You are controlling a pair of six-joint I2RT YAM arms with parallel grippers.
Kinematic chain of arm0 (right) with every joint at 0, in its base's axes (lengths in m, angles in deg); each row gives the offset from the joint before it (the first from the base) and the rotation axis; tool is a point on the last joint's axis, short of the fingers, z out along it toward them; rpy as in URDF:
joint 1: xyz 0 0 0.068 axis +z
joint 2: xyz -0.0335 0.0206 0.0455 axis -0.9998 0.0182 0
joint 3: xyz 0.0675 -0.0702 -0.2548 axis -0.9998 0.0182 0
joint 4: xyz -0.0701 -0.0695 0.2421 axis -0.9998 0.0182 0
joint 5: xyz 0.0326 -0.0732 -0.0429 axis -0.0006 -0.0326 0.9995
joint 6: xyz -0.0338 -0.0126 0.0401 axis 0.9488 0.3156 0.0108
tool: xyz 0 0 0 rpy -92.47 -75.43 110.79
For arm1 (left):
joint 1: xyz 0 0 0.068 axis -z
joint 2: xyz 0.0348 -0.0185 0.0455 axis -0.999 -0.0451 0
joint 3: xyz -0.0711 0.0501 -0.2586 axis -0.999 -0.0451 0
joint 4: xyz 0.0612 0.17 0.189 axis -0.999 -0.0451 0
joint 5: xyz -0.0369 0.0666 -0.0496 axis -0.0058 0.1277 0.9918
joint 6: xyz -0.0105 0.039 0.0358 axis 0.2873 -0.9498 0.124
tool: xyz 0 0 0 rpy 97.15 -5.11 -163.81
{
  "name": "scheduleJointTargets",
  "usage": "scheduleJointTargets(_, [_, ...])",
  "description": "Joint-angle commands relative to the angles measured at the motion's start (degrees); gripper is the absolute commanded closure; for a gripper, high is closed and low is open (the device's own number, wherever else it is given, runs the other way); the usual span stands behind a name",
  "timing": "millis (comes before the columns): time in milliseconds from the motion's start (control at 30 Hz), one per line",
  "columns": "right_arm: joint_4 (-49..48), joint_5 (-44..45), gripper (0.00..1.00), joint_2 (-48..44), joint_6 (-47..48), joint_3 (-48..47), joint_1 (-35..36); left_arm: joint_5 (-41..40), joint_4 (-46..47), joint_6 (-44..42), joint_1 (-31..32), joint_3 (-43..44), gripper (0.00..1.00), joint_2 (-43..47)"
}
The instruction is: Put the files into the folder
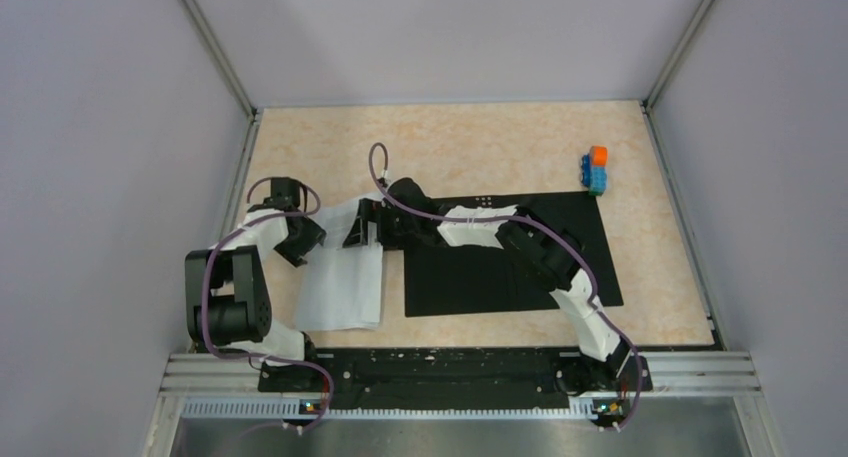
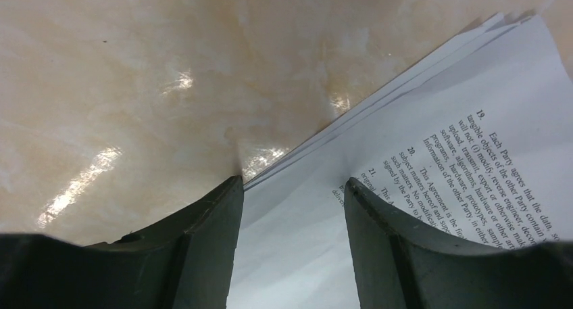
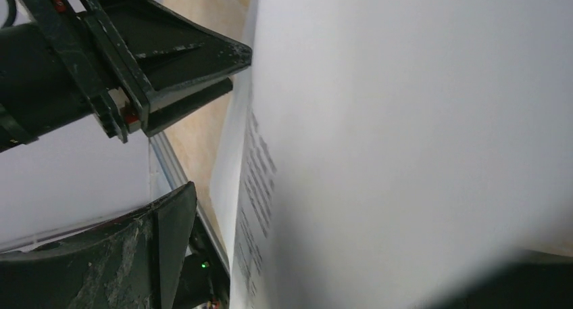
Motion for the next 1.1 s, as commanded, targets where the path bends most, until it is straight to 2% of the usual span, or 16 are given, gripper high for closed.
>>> scheduleJointTargets(0, [-4.3,-3.97,0.09,2.98,-1.61,-2.67,-1.38,5.54,3.45,-0.4,0.58,0.1,0.39,-2.27])
scheduleJointTargets(100, [-4.99,-4.82,0.11,3.35,-1.71,-3.19,-1.49,6.64,3.69,-1.02,0.58,0.19,0.39,-1.73])
scheduleJointTargets(200, [-5.49,-5.23,0.18,3.51,-1.71,-3.19,-1.51,7.62,3.85,-1.67,0.6,0.3,0.4,-1.39])
scheduleJointTargets(267, [-6.56,-5.98,0.26,3.48,-1.94,-3.02,-1.79,8.44,4.08,-2.17,0.62,0.16,0.4,-1.06])
scheduleJointTargets(467, [-9.9,-7.78,0.58,2.45,-3.04,-2.14,-3.29,11.68,3.71,-4.12,0.62,0.25,0.4,1.05])
scheduleJointTargets(633, [-13.74,-9.57,0.76,-0.9,-3.75,-0.37,-4.79,13.66,0.69,-7.53,0.5,3.45,0.36,4.72])
scheduleJointTargets(833, [-15.68,-13.28,0.89,-7.8,-1.8,0.71,-7.41,19.35,-3.48,-15.17,0.56,11.99,0.27,11.39])
scheduleJointTargets(1067, [-14.54,-18.83,0.97,-17.46,-0.27,2.04,-10.12,32.68,0.86,-21.11,0.52,14.8,0.23,18.34])
